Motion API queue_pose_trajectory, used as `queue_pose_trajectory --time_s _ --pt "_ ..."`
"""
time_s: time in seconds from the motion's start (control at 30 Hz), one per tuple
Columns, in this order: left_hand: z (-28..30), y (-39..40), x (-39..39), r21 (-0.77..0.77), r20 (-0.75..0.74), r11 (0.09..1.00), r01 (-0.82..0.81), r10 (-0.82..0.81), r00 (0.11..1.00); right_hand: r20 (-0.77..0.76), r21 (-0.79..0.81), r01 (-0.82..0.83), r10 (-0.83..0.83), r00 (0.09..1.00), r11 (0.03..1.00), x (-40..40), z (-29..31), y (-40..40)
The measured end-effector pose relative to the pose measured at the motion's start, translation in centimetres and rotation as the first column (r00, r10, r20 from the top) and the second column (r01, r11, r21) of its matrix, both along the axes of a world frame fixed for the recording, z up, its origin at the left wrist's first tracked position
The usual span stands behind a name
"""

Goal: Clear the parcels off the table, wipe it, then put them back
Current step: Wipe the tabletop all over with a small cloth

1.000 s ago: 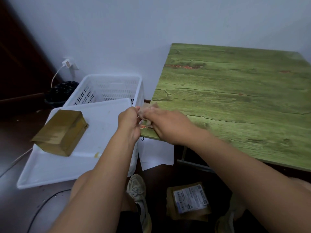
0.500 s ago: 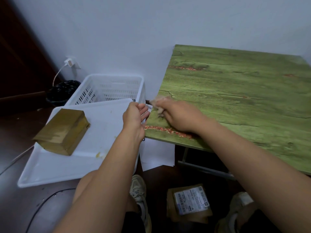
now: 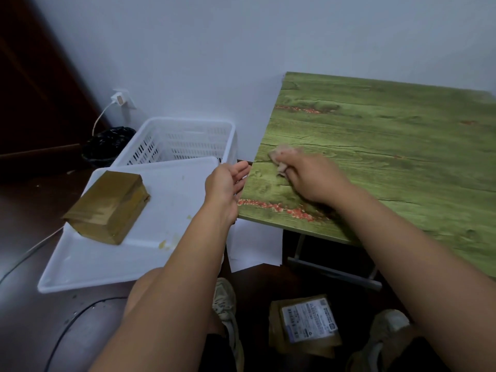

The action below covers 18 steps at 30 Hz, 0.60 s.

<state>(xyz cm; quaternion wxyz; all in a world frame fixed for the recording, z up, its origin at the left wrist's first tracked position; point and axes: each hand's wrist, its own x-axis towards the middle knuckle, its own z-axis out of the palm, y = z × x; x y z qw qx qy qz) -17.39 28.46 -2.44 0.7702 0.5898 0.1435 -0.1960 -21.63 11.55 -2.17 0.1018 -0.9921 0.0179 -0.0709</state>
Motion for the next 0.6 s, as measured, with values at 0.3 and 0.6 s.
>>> queue_pose_trajectory --time_s 0.3,0.6 --pt "0.0 -0.2 0.0 -0.048 0.011 0.998 -0.040 0.040 0.999 0.012 0.084 -0.247 0.247 0.969 0.965 -2.3 -0.6 2.0" --pt "-0.2 -0.2 0.5 -0.078 0.005 0.997 -0.016 0.017 1.000 0.013 0.079 -0.134 0.133 0.991 0.988 1.1 -0.4 2.7"
